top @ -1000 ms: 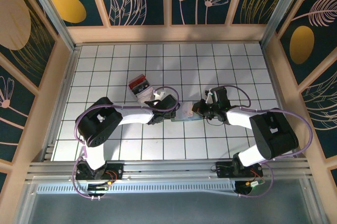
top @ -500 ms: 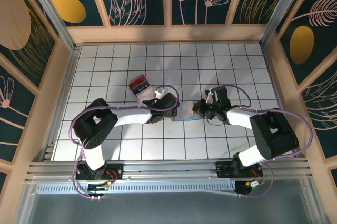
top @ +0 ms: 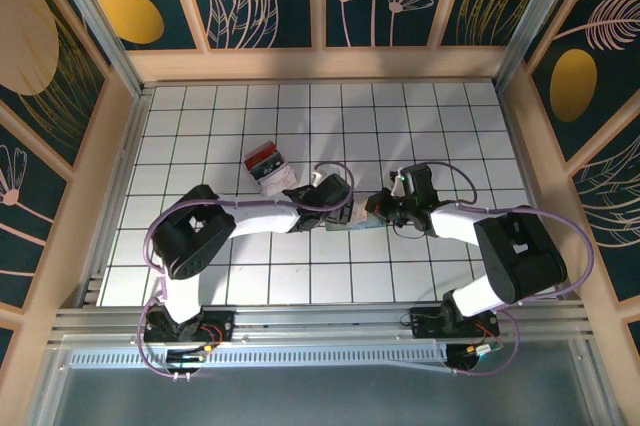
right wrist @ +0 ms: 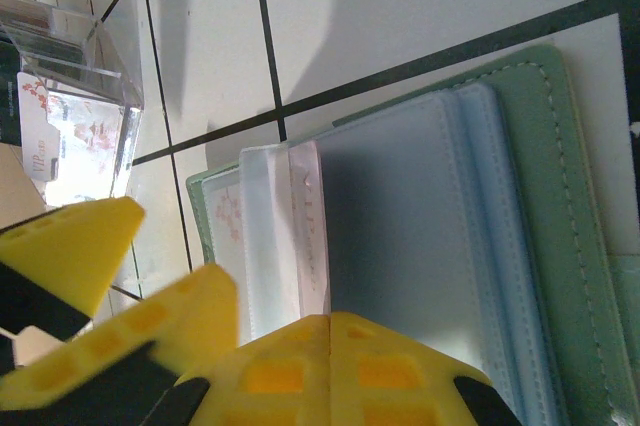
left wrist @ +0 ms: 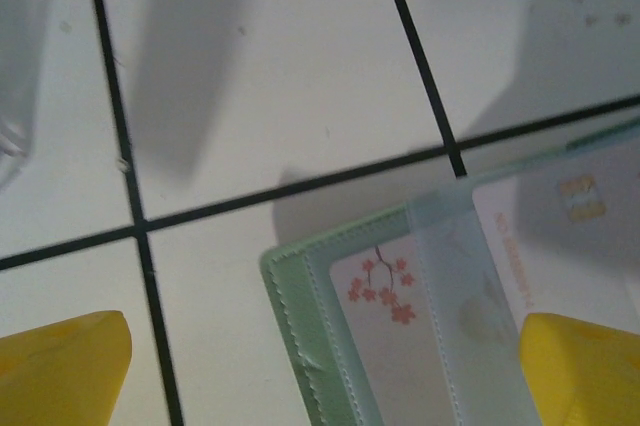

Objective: Take the credit cards out of the card holder

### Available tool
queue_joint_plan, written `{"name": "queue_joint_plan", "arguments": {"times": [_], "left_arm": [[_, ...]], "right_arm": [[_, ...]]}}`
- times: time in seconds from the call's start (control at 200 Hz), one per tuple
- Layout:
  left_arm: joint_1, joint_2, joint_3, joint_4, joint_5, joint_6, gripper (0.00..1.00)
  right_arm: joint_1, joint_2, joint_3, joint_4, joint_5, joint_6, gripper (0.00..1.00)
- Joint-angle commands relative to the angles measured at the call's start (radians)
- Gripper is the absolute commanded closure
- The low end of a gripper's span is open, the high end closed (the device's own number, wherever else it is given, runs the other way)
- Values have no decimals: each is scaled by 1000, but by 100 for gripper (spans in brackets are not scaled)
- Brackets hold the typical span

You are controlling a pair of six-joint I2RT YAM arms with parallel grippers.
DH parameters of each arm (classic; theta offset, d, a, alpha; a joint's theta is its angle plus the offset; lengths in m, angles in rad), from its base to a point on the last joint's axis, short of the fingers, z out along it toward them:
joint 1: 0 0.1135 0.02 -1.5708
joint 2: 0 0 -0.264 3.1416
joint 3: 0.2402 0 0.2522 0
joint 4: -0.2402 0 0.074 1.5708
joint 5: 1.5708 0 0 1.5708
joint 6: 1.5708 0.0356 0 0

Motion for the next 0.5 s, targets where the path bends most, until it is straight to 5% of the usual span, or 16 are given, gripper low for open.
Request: {"name": "queue_joint_plan", "arguments": {"times": [0.0, 0.27, 0.495], "left_arm": [[-2, 40, 24, -23, 6, 20, 1], [-3, 84, 22, -69, -19, -15, 1], [-3, 85, 19, -65, -15, -16, 1]], "right_arm": [[-12, -18, 8, -1, 5, -7, 100], [-11, -21, -4, 28, -23, 2, 100], [-4, -4, -34, 151, -101, 43, 87]]}}
